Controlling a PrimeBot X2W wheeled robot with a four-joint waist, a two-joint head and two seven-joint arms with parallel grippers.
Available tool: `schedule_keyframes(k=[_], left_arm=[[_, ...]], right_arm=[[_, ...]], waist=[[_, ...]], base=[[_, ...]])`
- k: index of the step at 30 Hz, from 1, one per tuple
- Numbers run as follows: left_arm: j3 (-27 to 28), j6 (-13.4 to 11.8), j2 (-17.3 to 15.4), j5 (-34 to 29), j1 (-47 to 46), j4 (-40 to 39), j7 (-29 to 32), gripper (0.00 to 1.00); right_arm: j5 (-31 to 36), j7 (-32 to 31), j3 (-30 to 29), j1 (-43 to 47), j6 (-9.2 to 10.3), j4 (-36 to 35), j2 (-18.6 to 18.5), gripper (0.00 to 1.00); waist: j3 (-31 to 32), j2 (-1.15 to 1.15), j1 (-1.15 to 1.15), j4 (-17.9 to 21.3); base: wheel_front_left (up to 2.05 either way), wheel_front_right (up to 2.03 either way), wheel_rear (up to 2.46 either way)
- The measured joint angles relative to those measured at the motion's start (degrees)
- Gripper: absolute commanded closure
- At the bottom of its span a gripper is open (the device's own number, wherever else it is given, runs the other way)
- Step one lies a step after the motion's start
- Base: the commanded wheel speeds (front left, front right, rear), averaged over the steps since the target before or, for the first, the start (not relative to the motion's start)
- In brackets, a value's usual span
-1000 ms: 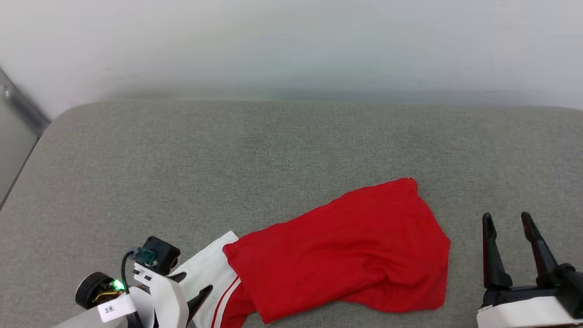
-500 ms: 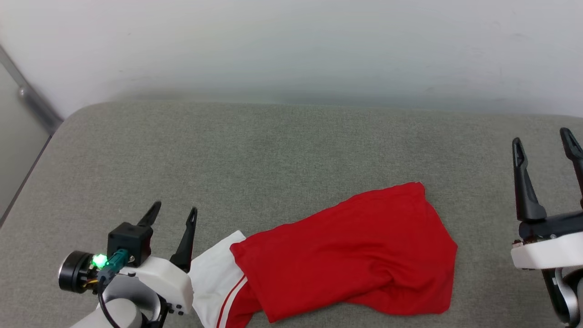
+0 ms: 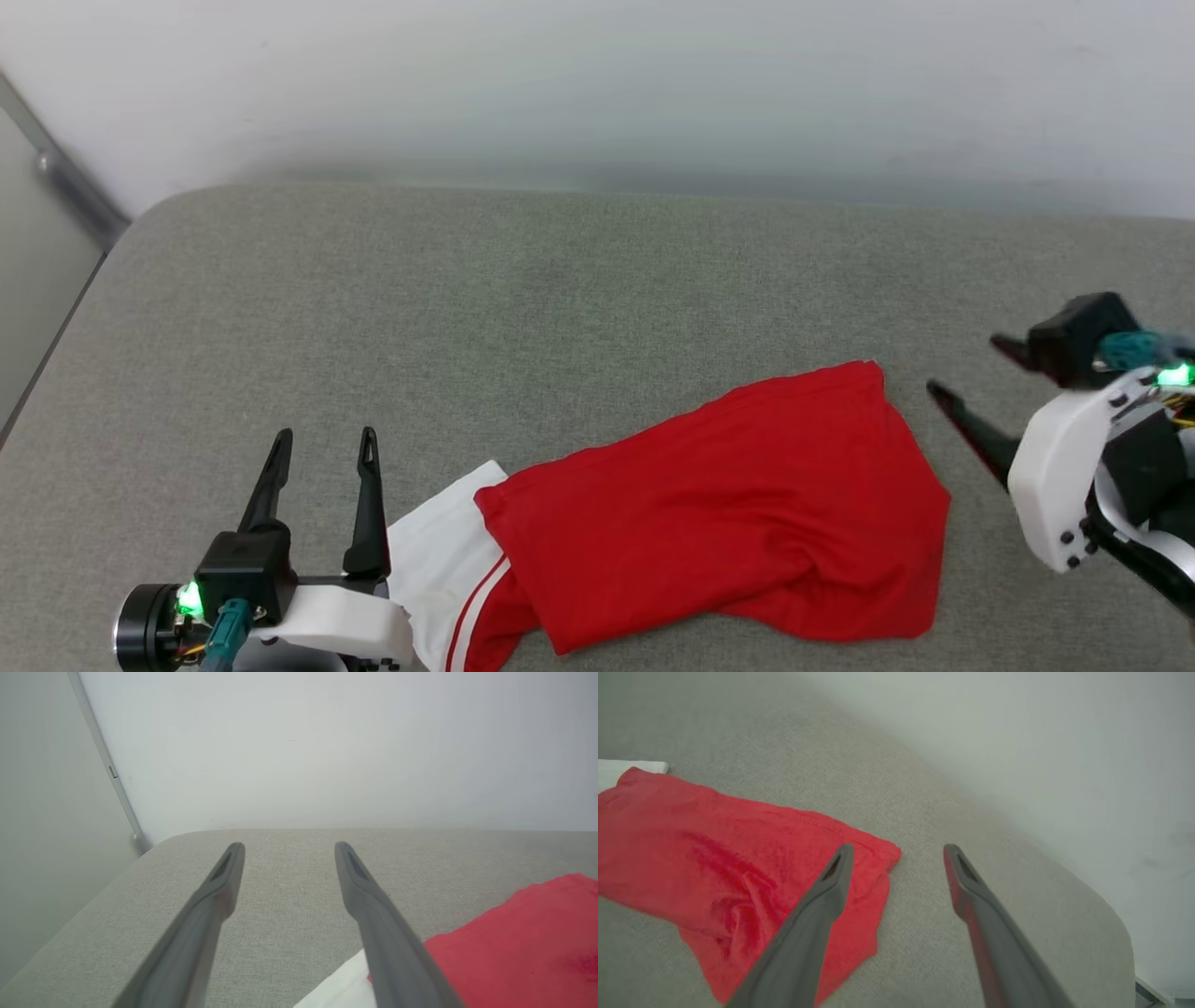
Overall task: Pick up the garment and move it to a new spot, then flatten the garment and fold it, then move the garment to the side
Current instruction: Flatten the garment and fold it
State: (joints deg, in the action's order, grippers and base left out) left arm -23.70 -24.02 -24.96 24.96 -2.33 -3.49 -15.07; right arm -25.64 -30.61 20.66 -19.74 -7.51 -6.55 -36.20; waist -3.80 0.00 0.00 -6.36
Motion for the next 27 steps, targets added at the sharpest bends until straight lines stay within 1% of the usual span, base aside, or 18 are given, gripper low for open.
schedule_keyframes(k=[3,5,6,7,8,9,10,13,16,21,23,24,26,27], left_arm=[[2.8,2.5,3.1,-2.7,1.2,0.5,0.0,0.0],[4.5,4.2,4.9,-4.3,1.8,1.0,0.0,0.0],[4.5,4.2,4.9,-4.3,1.8,1.0,0.0,0.0],[6.2,5.7,6.7,-5.6,1.9,1.7,0.0,0.0],[6.2,5.7,6.7,-5.6,1.9,1.7,0.0,0.0],[7.7,7.1,8.3,-7.1,1.8,1.9,0.0,0.0],[7.7,7.1,8.3,-7.1,1.8,1.9,0.0,0.0],[9.6,9.2,10.5,-9.2,1.7,2.3,0.0,0.0],[11.1,11.2,12.7,-11.0,0.8,2.8,0.0,0.0],[13.4,14.0,15.5,-13.5,-0.3,3.6,0.0,0.0],[14.2,15.0,16.6,-14.4,-0.3,4.0,0.0,0.0],[15.1,15.8,17.1,-15.2,-0.3,4.3,0.0,0.0],[15.6,16.1,17.4,-15.5,-0.3,4.5,0.0,0.0],[16.0,16.5,17.7,-15.8,-0.3,4.7,0.0,0.0]], right_arm=[[-5.7,-9.6,4.5,-0.8,0.0,-1.1,-3.3,0.0],[-7.9,-14.4,6.8,-1.3,0.01,-1.3,-5.4,0.0],[-7.9,-14.4,6.8,-1.3,0.01,-1.3,-5.4,0.0],[-9.5,-18.0,9.1,-1.8,0.0,-0.8,-6.6,0.0],[-9.5,-18.0,9.1,-1.8,0.0,-0.8,-6.6,0.0],[-9.9,-20.4,11.4,-2.3,0.0,0.0,-7.4,0.0],[-9.9,-20.4,11.4,-2.3,0.0,0.0,-7.4,0.0],[-11.1,-22.1,14.4,-3.0,0.0,2.1,-7.4,0.0],[-11.5,-22.0,17.3,-3.8,0.01,4.9,-7.1,0.0],[-12.2,-20.5,21.7,-4.2,0.02,10.4,-6.2,0.0],[-12.5,-19.5,23.1,-4.7,0.08,12.0,-6.2,0.0],[-13.6,-17.9,23.9,-5.0,0.13,13.2,-6.1,0.0],[-14.1,-17.1,24.3,-5.1,0.15,13.6,-5.9,0.0],[-14.4,-16.1,24.7,-5.3,0.22,13.9,-5.9,0.74]], waist=[[-0.9,0.0,0.0,-0.3],[-1.6,0.0,0.0,-0.5],[-1.6,0.0,0.0,-0.5],[-2.5,0.0,0.0,-0.8],[-2.5,0.0,0.0,-0.8],[-3.6,0.0,0.0,-1.0],[-3.6,0.0,0.0,-1.0],[-5.3,0.0,0.0,-1.5],[-7.1,0.0,0.0,-2.0],[-9.6,0.0,0.0,-2.9],[-10.0,0.0,0.0,-3.2],[-10.1,0.0,0.0,-3.2],[-10.0,0.0,0.0,-3.1],[-9.9,0.0,0.0,-2.9]], base=[[0.0,0.0,0.0],[0.0,0.0,0.0],[0.0,0.0,0.0],[0.0,0.0,0.0],[0.0,0.0,0.0],[0.0,0.0,0.0],[0.0,0.0,0.0],[0.0,0.0,0.0],[0.0,0.0,0.0],[0.0,0.0,0.0],[0.0,0.0,0.0],[0.0,0.0,0.0],[0.0,0.0,0.0],[0.0,0.0,0.0]])
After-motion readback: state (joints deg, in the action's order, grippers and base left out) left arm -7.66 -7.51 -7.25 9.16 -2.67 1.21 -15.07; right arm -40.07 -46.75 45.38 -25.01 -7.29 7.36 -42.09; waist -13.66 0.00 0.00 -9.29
